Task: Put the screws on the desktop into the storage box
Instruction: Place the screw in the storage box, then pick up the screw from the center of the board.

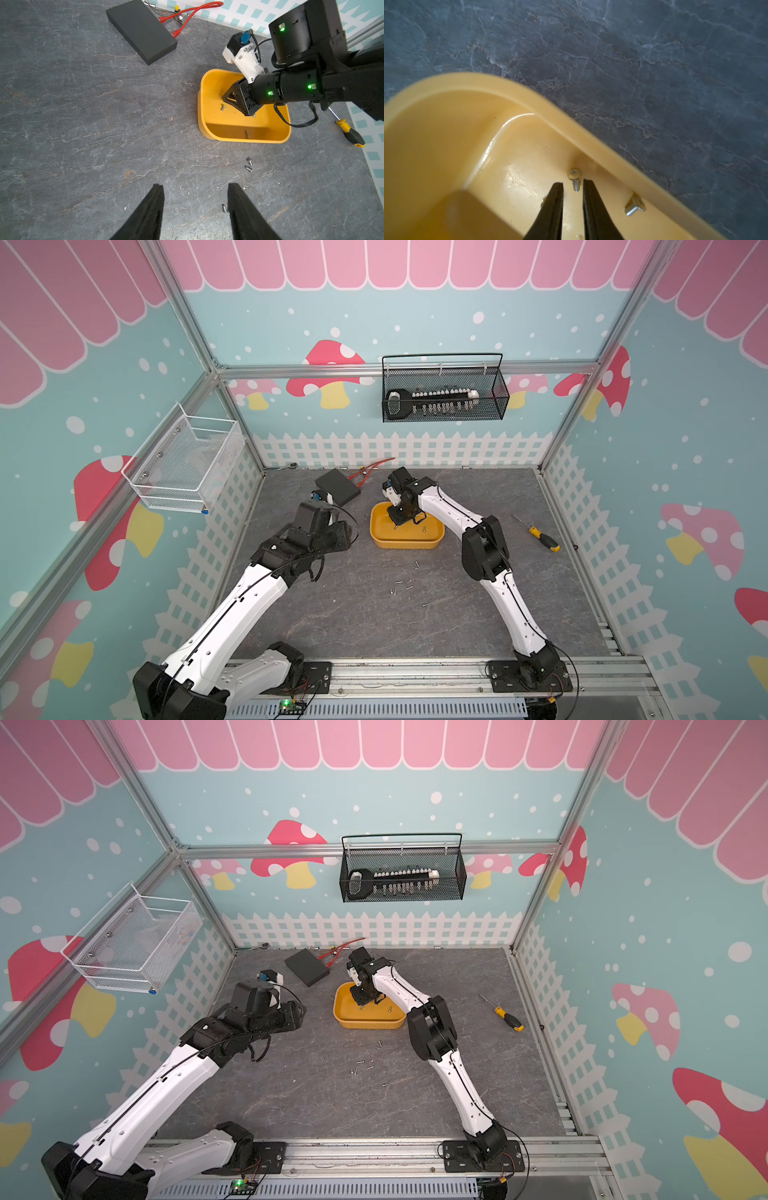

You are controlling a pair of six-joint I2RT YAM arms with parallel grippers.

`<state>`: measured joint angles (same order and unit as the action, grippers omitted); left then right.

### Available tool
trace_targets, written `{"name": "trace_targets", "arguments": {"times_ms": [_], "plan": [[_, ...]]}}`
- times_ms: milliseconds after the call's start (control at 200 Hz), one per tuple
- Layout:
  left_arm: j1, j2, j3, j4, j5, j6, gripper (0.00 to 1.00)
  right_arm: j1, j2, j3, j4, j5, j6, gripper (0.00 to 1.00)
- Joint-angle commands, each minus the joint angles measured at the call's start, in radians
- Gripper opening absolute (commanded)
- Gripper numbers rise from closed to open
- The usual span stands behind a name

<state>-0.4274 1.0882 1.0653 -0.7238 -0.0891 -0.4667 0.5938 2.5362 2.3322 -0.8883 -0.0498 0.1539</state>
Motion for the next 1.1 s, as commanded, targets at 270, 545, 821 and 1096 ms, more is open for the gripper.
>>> {"name": "trace_targets", "arguments": {"times_ms": [270, 545, 821, 1096], "plan": [[0.005, -0.023, -0.001, -0.009, 0.027, 0.015, 0.53, 0.007, -0.290, 0.008, -0.048, 0.091, 0.013, 0.26], [-0.009, -0.021, -0.042, -0.016, 0.086, 0.014, 0.52, 0.048, -0.686, -0.414, 0.055, 0.162, 0.077, 0.26], [-0.240, 0.054, -0.100, -0.002, 0.050, -0.077, 0.52, 0.051, -1.095, -0.876, 0.169, 0.206, 0.205, 0.26], [-0.294, 0.141, -0.188, 0.145, 0.140, -0.066, 0.53, 0.051, -1.356, -1.136, 0.186, 0.229, 0.288, 0.28]]}}
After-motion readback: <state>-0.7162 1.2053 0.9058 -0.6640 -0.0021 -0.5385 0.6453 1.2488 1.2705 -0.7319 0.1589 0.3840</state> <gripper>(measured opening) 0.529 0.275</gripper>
